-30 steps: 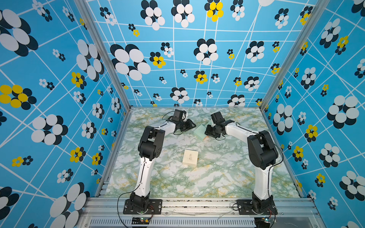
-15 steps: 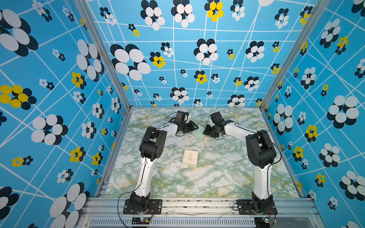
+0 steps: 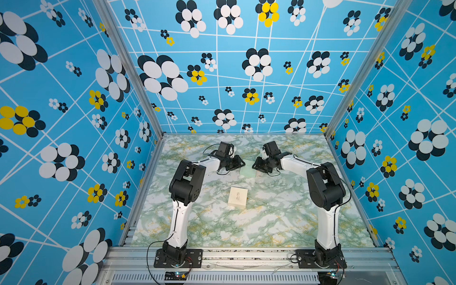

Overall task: Take out the earrings from the drawer-style jewelry box
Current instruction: Move the jewelry box to the center of the board.

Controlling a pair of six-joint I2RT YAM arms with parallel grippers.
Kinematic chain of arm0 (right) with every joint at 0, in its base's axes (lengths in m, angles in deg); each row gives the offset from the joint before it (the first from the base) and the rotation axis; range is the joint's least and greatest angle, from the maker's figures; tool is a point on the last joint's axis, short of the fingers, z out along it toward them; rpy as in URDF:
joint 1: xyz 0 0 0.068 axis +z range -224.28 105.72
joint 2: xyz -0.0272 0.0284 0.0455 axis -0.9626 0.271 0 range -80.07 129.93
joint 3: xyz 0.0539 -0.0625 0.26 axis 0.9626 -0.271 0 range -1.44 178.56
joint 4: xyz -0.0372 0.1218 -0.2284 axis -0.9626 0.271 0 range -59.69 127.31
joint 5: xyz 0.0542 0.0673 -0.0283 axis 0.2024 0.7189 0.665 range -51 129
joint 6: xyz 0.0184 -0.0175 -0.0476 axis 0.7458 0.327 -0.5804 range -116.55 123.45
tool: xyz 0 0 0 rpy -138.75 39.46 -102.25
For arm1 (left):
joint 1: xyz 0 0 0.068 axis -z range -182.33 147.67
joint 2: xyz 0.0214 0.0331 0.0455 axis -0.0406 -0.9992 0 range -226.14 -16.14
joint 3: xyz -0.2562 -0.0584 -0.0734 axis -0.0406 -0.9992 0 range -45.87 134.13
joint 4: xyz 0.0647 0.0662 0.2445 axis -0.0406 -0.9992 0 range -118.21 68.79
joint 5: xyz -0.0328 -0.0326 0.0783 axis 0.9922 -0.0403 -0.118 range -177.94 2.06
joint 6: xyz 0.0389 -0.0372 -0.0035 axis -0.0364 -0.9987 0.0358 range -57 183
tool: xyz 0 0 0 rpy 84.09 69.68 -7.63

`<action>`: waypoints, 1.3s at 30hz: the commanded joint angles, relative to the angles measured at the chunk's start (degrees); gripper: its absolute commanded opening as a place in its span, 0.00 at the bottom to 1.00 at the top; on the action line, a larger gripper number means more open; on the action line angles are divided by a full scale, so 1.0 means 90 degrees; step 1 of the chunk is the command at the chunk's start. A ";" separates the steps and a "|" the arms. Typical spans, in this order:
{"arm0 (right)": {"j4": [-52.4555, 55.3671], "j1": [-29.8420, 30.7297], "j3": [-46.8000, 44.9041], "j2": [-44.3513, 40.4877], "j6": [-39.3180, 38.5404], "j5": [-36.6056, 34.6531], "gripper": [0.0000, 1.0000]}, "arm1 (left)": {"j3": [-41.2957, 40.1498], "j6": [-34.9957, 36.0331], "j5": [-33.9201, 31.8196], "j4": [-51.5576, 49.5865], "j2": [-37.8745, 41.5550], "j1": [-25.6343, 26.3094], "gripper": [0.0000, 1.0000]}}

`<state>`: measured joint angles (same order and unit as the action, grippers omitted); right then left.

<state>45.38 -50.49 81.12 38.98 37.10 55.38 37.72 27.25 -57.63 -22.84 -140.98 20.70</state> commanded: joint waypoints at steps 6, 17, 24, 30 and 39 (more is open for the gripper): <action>0.0053 0.0283 -0.0704 -0.0478 -0.0096 0.0278 0.36 | -0.0638 0.0146 -0.0180 -0.0453 0.0597 0.0378 0.32; 0.0210 0.0913 -0.1224 -0.0984 0.0019 0.0069 0.34 | -0.1363 0.0082 -0.0406 -0.0444 0.1122 0.0458 0.32; 0.0195 0.0950 -0.1699 -0.1399 0.0085 -0.0200 0.34 | -0.1655 0.0114 -0.0539 -0.0565 0.1445 0.0535 0.30; 0.0321 0.0940 -0.1713 -0.1525 -0.0088 -0.0438 0.34 | -0.1866 0.0065 -0.0645 -0.0602 0.1693 0.0702 0.29; 0.0519 0.0882 -0.1518 -0.1696 -0.0396 -0.0599 0.36 | -0.2005 0.0197 -0.1018 -0.0882 0.2059 0.0725 0.29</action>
<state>48.20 -42.59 66.44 26.15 35.37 50.92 20.21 27.73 -65.46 -28.69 -124.54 26.95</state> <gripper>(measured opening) 0.360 0.285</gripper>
